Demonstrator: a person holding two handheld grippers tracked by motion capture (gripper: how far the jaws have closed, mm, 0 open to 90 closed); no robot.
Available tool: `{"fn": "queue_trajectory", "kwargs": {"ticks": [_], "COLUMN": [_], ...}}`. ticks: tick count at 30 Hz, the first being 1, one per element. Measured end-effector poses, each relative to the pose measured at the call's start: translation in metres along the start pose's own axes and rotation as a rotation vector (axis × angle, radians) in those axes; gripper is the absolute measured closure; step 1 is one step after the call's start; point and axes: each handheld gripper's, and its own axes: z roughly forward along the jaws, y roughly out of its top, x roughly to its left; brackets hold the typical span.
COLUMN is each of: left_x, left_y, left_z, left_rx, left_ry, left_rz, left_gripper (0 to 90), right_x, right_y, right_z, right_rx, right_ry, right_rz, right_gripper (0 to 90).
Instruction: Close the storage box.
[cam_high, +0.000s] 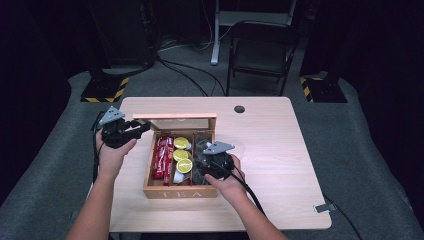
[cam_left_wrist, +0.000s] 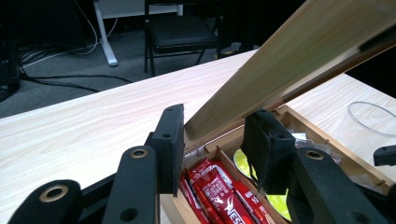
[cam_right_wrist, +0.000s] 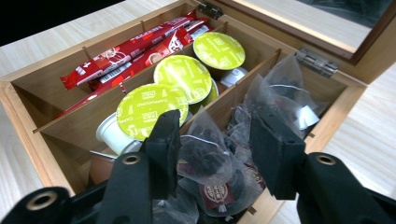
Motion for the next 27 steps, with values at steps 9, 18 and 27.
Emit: {"fn": "queue_trajectory", "kwargs": {"ticks": [9, 18, 27], "left_x": [0.000, 0.000, 0.000], "left_y": [0.000, 0.000, 0.000], "left_z": [0.000, 0.000, 0.000], "left_rx": [0.001, 0.000, 0.000], "left_ry": [0.000, -0.001, -0.001], "left_rz": [0.000, 0.000, 0.001], "left_gripper": [58.8, 58.7, 58.7], "right_x": [0.000, 0.000, 0.001], "right_y": [-0.002, -0.005, -0.008], "right_z": [0.006, 0.011, 0.018], "right_rx": [0.022, 0.029, 0.051], "right_ry": [0.026, 0.042, 0.044], "right_rz": [-0.001, 0.003, 0.016], "right_gripper": [54.4, 54.1, 52.6]}}
